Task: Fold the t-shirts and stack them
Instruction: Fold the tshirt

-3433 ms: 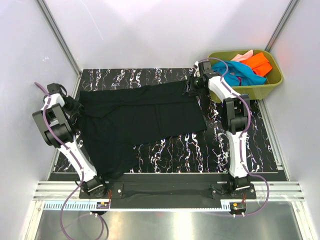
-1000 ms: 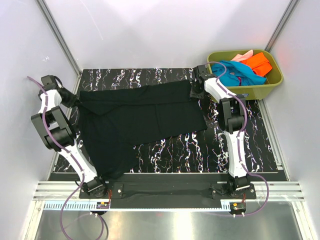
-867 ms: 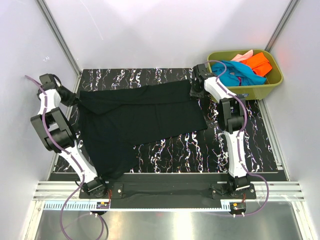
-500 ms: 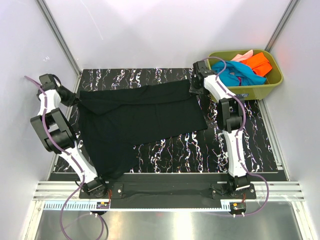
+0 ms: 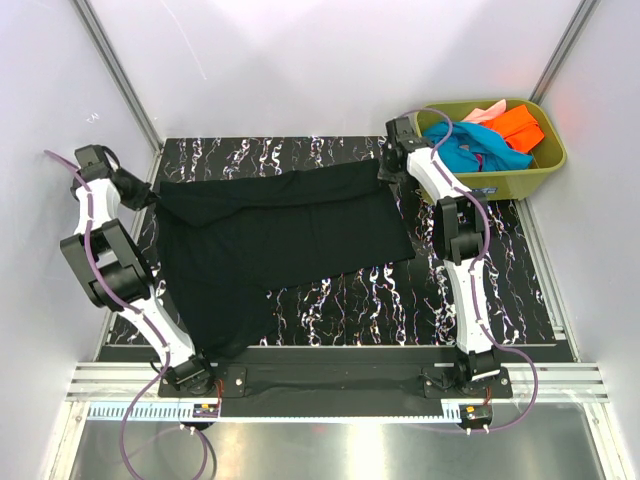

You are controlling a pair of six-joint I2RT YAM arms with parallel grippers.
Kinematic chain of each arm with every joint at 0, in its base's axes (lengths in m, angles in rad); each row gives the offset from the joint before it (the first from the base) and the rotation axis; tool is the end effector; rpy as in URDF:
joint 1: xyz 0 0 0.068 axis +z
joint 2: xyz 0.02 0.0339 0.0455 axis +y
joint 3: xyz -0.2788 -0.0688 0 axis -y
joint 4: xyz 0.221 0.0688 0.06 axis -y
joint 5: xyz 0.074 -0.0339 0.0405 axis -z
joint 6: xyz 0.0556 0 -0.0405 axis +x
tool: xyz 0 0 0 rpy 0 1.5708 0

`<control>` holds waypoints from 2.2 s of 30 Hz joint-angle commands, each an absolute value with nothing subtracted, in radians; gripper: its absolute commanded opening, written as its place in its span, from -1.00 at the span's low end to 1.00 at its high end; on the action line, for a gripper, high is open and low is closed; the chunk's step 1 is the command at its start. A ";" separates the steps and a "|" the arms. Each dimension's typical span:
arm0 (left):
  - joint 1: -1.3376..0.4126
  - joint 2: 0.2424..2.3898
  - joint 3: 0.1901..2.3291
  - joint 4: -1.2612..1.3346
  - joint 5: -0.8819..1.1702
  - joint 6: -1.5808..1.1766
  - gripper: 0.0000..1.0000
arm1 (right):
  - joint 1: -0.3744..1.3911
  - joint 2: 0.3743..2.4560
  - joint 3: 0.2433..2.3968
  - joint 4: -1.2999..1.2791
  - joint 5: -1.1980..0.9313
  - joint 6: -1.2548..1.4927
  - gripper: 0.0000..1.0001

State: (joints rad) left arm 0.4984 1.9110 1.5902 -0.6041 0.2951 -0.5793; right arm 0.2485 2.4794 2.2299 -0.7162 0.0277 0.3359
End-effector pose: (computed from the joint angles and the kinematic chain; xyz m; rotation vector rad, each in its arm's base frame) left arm 0.3751 0.1857 0.2620 -1.1667 2.1919 -0.4019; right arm 0.5263 0.1319 0.1819 0.1223 2.5446 0.1953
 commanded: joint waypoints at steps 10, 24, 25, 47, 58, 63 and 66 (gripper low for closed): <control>0.505 1.767 1.743 -0.545 0.347 -0.638 -1.00 | 0.204 2.539 2.542 -0.393 -0.026 0.287 -1.00; 0.502 1.816 1.778 -0.344 0.433 -0.709 -1.00 | 0.181 2.635 2.611 -0.109 -0.095 0.281 -1.00; 0.502 1.819 1.778 -0.336 0.436 -0.710 -1.00 | 0.179 2.643 2.621 -0.107 -0.095 0.284 -1.00; 0.500 1.706 1.617 -0.560 0.385 -0.638 -1.00 | 0.170 2.452 2.381 -0.347 -0.155 0.362 -1.00; 0.500 1.643 1.485 -0.675 0.322 -0.580 -1.00 | 0.169 2.402 2.309 -0.534 -0.192 0.319 -1.00; 0.502 1.592 1.405 -0.667 0.276 -0.578 -1.00 | 0.169 2.359 2.189 -0.519 -0.207 0.333 -1.00; 0.502 1.583 1.387 -0.680 0.262 -0.568 -1.00 | 0.169 2.336 2.134 -0.515 -0.196 0.334 -1.00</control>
